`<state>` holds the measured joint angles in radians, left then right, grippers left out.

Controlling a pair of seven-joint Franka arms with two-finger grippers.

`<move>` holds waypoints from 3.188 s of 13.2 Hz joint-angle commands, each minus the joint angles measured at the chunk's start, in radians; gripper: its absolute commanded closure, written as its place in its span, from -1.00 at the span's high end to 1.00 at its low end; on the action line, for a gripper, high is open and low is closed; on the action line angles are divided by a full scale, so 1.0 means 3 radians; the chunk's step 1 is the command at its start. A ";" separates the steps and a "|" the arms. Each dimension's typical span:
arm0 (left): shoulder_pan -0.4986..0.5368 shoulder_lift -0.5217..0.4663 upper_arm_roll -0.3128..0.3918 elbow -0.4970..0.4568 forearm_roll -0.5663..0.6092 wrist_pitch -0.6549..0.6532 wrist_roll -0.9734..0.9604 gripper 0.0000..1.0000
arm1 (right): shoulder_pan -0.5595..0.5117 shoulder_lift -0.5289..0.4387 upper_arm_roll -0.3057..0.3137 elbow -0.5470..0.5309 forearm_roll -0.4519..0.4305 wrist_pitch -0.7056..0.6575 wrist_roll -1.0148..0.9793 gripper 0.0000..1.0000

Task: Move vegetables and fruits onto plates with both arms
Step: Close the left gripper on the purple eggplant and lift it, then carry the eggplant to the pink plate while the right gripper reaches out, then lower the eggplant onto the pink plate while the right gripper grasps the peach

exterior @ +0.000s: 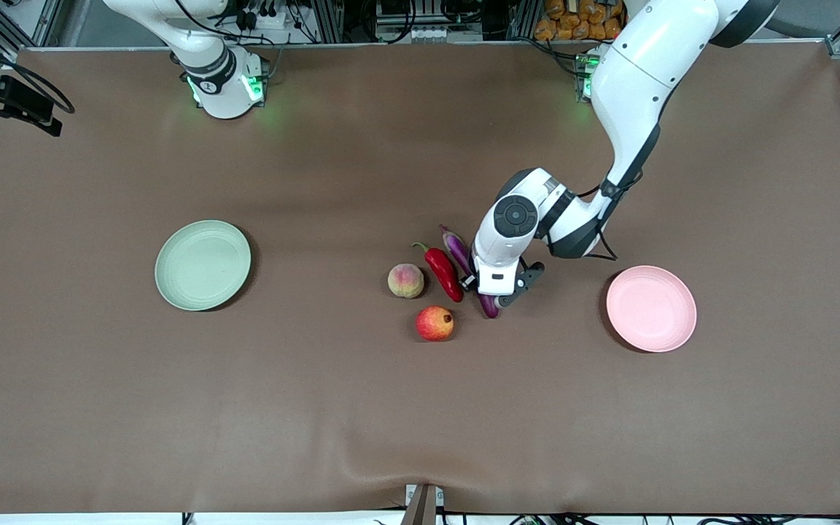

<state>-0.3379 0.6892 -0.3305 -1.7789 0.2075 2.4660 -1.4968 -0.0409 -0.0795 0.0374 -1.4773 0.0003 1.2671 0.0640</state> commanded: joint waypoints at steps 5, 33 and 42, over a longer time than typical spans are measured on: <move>0.0322 -0.0696 -0.0003 0.0024 0.0249 -0.1105 0.0712 -1.00 | -0.0078 0.0086 0.0059 0.0041 0.0004 -0.0026 -0.0060 1.00; 0.2210 -0.0467 -0.0095 -0.0324 0.0234 -0.0970 0.3573 -0.83 | 0.1772 0.2335 0.0351 -0.0250 0.0608 0.3050 0.2839 1.00; 0.2272 -0.0885 -0.0166 -0.0268 0.0183 -0.1239 0.3537 1.00 | 0.1977 0.2709 0.0356 -0.0230 0.0393 0.3691 0.3003 1.00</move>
<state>0.3403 0.5049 -0.3560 -1.8545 0.2712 2.1576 -0.4346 0.5380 0.7056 0.1416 -1.5660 0.1477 2.3405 0.9198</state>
